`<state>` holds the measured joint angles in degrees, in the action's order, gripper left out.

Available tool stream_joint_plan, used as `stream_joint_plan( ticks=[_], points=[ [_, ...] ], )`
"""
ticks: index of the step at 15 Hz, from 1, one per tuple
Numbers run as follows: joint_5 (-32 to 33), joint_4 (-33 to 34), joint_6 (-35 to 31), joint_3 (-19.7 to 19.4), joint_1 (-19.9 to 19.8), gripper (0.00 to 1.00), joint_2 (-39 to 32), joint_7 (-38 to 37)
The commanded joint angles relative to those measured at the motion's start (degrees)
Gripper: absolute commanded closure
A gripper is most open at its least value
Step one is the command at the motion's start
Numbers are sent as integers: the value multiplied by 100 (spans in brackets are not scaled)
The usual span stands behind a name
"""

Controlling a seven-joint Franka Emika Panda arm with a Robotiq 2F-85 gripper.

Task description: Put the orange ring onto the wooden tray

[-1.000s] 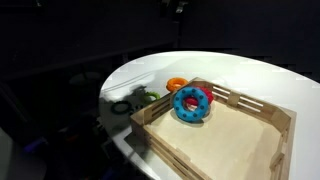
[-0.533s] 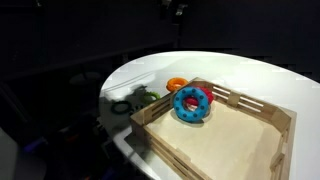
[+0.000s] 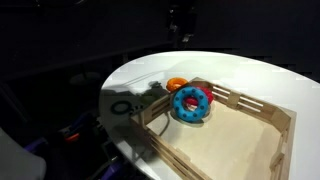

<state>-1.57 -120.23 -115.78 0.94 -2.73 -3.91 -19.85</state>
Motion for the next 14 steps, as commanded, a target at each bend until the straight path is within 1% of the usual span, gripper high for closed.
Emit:
stream_joint_plan(
  ticks=[1,8,14],
  points=[
    [0,-91,-468,-97,101,0,-275,-34],
    [0,-383,-1072,-141,191,0,-616,-9],
    [31,-404,-1494,-162,299,0,-918,-58]
  ],
)
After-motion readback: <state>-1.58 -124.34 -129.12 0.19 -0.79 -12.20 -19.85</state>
